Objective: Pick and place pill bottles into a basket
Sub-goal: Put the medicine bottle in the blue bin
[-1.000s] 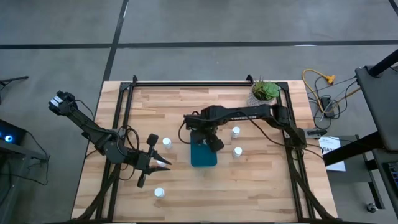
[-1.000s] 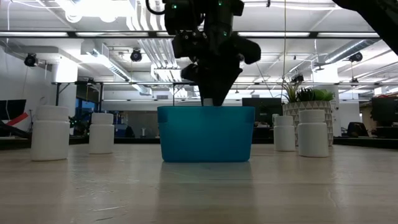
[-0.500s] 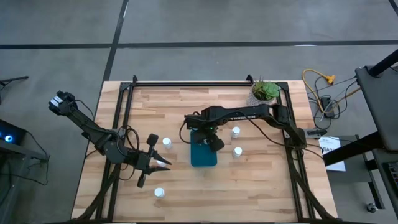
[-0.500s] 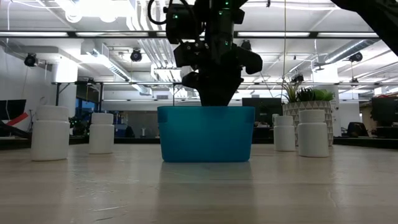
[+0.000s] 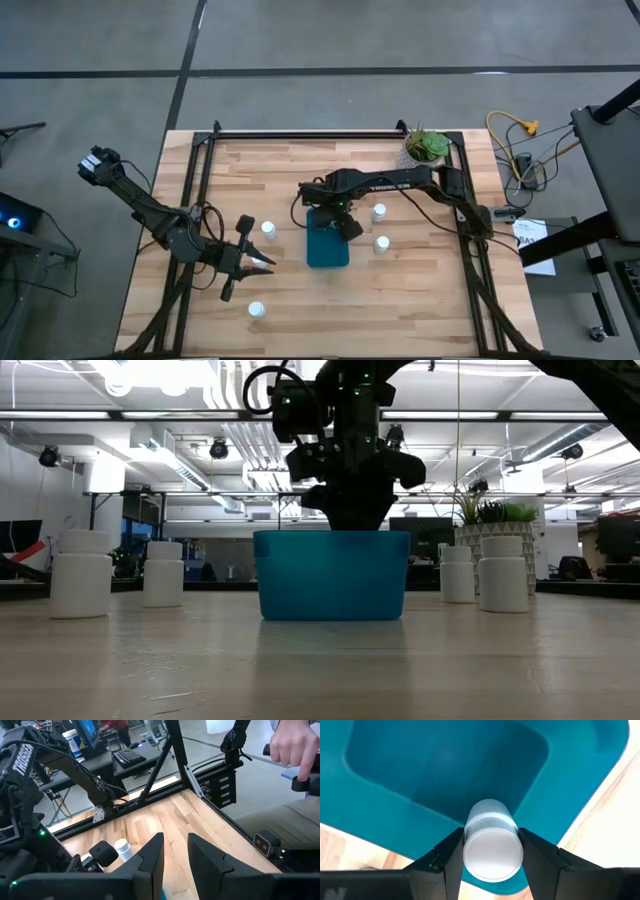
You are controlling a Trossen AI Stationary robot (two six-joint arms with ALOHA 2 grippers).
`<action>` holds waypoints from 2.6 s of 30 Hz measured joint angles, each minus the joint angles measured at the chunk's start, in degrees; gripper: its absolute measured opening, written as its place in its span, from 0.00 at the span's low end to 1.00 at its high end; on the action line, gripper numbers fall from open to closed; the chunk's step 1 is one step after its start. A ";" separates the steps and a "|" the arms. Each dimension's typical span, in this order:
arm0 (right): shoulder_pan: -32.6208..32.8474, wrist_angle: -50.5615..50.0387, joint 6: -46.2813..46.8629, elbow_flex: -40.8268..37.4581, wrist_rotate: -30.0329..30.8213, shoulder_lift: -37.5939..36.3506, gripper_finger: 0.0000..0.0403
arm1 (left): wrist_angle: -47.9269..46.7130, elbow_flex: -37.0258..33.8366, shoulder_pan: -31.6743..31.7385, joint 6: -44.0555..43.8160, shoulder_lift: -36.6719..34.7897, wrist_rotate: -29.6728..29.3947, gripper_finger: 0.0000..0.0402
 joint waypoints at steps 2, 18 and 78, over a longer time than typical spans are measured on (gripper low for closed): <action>0.00 0.15 0.02 -0.08 -0.02 0.00 0.39 | 0.00 0.00 0.02 0.00 0.00 0.00 0.17; -0.31 -0.14 1.23 -0.10 -0.07 0.00 0.49 | 0.01 0.00 0.01 0.00 0.00 0.01 0.17; 13.92 -16.44 16.94 -0.78 -0.04 -21.27 0.50 | 0.00 -0.04 0.00 -0.02 0.02 0.00 0.17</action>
